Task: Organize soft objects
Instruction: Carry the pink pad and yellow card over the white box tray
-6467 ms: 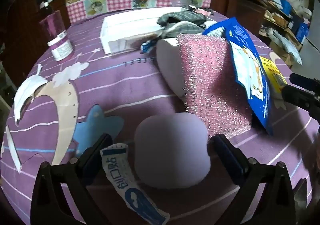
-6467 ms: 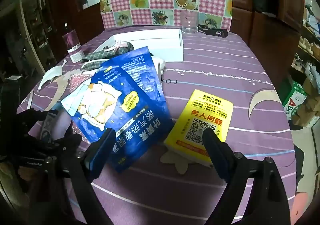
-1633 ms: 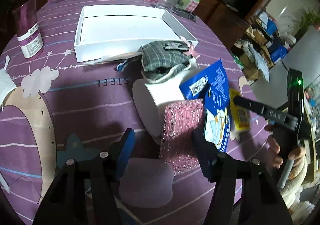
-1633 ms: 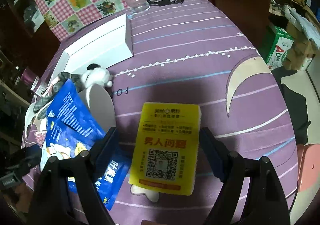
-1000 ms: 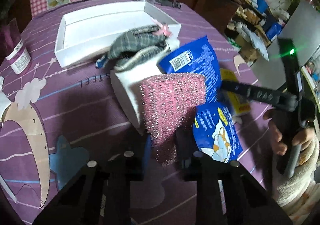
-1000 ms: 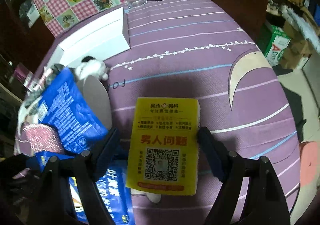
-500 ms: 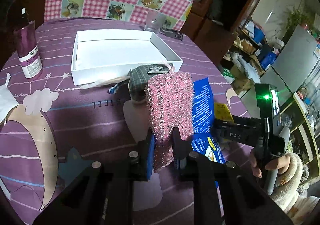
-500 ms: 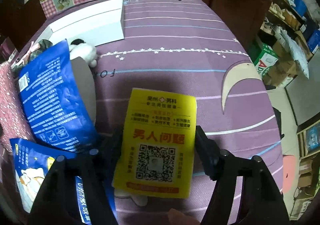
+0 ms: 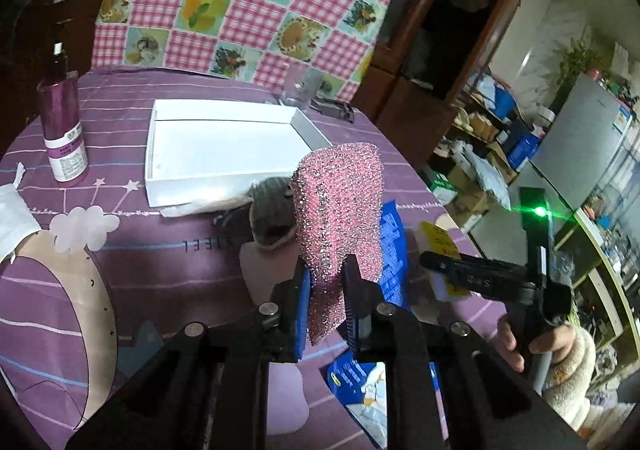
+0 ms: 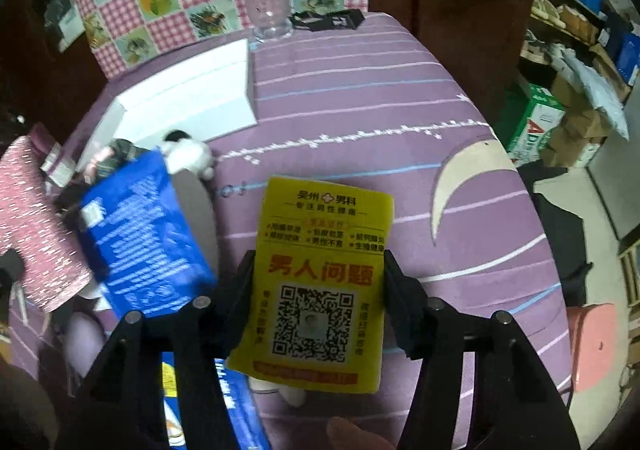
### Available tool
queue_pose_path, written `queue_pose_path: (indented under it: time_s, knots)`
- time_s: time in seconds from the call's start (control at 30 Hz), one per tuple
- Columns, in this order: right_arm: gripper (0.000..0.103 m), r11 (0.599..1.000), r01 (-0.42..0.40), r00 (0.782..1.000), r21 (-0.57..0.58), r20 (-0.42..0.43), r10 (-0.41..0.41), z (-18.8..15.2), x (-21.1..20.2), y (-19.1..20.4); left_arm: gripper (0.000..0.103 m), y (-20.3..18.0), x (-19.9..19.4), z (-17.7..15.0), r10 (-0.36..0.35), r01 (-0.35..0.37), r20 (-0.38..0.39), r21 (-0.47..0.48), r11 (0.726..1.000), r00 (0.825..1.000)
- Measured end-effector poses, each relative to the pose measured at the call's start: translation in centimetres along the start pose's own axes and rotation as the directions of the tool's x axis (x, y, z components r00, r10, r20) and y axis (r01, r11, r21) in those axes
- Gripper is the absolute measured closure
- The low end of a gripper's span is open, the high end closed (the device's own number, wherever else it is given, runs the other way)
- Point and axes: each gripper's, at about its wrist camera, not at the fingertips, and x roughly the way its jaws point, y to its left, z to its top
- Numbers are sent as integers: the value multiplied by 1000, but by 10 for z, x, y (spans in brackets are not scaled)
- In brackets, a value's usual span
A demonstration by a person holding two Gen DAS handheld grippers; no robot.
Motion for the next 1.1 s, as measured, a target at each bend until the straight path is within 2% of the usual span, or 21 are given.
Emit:
queue_pose_path:
  time_s: [0.1,0.23,0.37,0.47,0.57,0.7,0.87,0.97,1.1]
  knots:
    - [43,1000,-11,1000,5,7,11,8,-12,1,90,2,0,7,47,-47,-1,-32,998,999]
    - [43,996,-89,996,11,-14,89,26,-37,0,90,-7,-16,22,98,-97,12,-30,995,995]
    - [43,994,-108,994,7,-8,108,61,-65,5,90,-19,-32,45,157,-157,38,-9,988,987]
    - [43,989,-139,990,52,-24,140,89,-68,5,90,-26,-34,63,194,-195,52,15,981,980]
    - [43,978,-174,983,112,-33,178,119,-58,10,90,-27,-25,82,204,-205,52,19,979,978]
    - [43,956,-255,965,146,-29,262,150,-32,30,90,-19,1,112,179,-178,36,-13,984,983]
    - [43,930,-361,932,66,-1,362,172,16,69,90,12,47,141,166,-164,11,-81,983,986]
    - [43,934,-357,934,-24,21,357,178,49,86,89,39,75,155,183,-186,-44,-107,977,982]
    - [43,927,-352,936,-126,-19,353,179,91,106,89,88,109,160,163,-181,-110,-181,967,981]
